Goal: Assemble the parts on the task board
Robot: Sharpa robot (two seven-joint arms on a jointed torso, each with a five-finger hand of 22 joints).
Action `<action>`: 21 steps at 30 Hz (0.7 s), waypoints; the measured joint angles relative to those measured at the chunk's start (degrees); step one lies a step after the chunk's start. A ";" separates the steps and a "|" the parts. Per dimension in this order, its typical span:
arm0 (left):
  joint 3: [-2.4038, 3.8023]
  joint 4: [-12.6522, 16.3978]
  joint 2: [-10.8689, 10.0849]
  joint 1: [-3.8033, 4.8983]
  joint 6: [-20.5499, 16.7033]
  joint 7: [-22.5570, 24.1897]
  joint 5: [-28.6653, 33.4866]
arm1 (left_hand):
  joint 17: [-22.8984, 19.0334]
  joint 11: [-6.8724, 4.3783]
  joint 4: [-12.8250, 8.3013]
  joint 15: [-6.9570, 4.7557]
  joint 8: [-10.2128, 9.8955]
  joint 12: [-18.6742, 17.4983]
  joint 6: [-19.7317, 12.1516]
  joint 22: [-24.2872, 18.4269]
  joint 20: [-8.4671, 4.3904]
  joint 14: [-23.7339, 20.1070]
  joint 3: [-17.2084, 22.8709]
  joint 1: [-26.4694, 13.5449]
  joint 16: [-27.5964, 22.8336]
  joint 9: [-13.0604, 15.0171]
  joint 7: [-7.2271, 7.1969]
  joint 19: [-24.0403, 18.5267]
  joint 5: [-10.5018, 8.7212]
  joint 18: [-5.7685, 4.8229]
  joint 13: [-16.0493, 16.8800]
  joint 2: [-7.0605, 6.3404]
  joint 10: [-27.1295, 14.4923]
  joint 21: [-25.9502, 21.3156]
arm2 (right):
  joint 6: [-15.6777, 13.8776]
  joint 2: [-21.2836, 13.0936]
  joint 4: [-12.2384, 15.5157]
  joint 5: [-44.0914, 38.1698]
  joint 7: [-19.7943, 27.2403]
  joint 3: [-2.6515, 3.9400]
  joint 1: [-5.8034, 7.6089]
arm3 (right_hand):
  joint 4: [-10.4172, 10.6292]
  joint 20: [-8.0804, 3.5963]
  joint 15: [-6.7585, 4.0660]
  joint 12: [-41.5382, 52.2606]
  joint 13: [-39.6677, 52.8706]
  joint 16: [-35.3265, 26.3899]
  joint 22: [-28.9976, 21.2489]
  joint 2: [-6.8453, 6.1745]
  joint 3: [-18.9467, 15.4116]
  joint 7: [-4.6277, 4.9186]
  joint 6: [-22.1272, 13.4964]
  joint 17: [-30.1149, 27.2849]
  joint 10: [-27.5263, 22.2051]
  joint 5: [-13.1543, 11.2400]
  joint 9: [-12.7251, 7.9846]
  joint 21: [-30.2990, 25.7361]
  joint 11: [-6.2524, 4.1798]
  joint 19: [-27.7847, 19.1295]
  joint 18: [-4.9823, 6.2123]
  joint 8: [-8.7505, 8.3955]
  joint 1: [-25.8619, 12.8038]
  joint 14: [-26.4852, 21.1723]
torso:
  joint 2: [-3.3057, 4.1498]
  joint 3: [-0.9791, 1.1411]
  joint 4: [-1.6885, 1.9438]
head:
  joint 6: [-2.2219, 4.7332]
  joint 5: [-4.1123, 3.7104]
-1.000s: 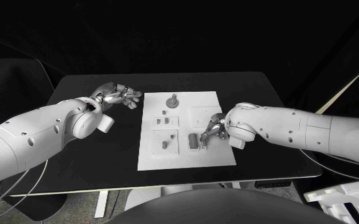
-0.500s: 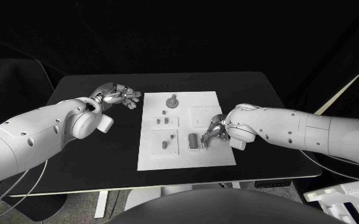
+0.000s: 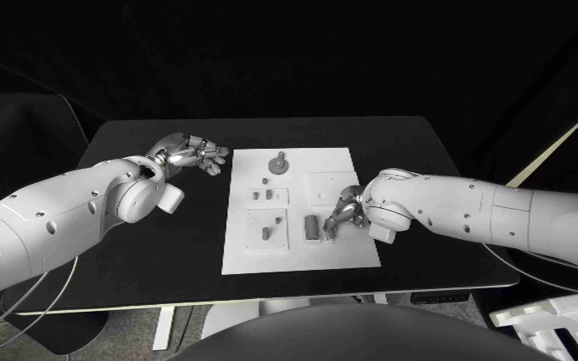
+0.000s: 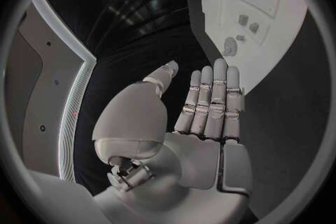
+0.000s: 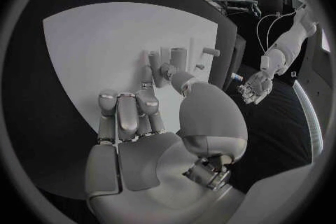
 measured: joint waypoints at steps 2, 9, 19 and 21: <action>0.00 0.01 0.00 0.00 0.00 0.00 -0.01 | 0.00 0.00 0.00 0.00 0.00 0.00 0.00 0.00 0.00 0.00 0.00 0.00 0.00 0.00 0.00 0.00 0.00 0.00 0.00 0.00 0.00 0.00 | -0.20 0.04 0.00 -0.03 -0.02 0.00 -0.02 | 0.00 0.00 0.01 0.00 0.00 0.00 0.00 0.00 0.00 0.00 0.00 0.00 0.00 -0.01 -0.18 0.00 0.00 0.00 -0.01 0.00 0.00 -0.01 | -0.01 0.00 0.01 | 0.00 0.05; 0.00 0.02 0.00 0.00 0.00 0.00 -0.02 | 0.00 0.00 0.00 0.00 0.00 0.01 0.00 0.00 0.00 0.00 0.00 0.00 0.00 0.00 0.00 0.00 0.00 0.00 -0.01 0.00 0.00 0.00 | -0.74 0.16 0.10 -0.05 -0.02 -0.02 -0.09 | 0.00 0.00 0.08 0.00 0.00 0.00 0.00 0.00 0.00 0.00 0.00 0.00 -0.10 -0.06 -0.36 0.00 0.10 0.00 -0.02 -0.02 0.00 -0.07 | -0.01 0.01 0.01 | 0.00 0.13; 0.00 0.02 -0.01 0.00 0.00 0.00 -0.02 | 0.00 0.00 0.00 0.00 0.00 0.01 0.00 0.00 0.00 0.00 0.00 0.00 -0.14 0.04 0.00 0.00 0.00 0.00 -0.01 0.00 0.00 0.00 | -0.82 0.18 0.15 0.05 -0.02 0.00 -0.13 | 0.00 0.19 0.17 0.00 -0.01 0.00 0.05 0.54 0.00 0.01 -0.01 0.00 -0.20 -0.12 -0.32 0.00 0.20 -0.19 -0.06 -0.04 -0.54 -0.15 | 0.02 0.02 -0.02 | 0.00 -0.05; 0.00 0.02 -0.01 0.00 0.00 0.00 -0.02 | 0.00 0.00 0.00 0.00 0.00 0.01 0.00 0.00 0.00 0.00 0.00 0.00 -0.23 0.04 0.00 0.00 0.00 0.00 -0.01 0.00 0.00 0.00 | -0.79 0.21 0.20 0.10 -0.01 0.01 -0.14 | 0.00 0.19 0.19 -0.14 -0.01 0.00 0.05 0.77 0.00 0.19 -0.19 0.00 -0.20 -0.12 -0.32 0.00 0.21 -0.19 -0.07 -0.05 -0.77 -0.16 | 0.02 0.03 -0.01 | 0.00 -0.05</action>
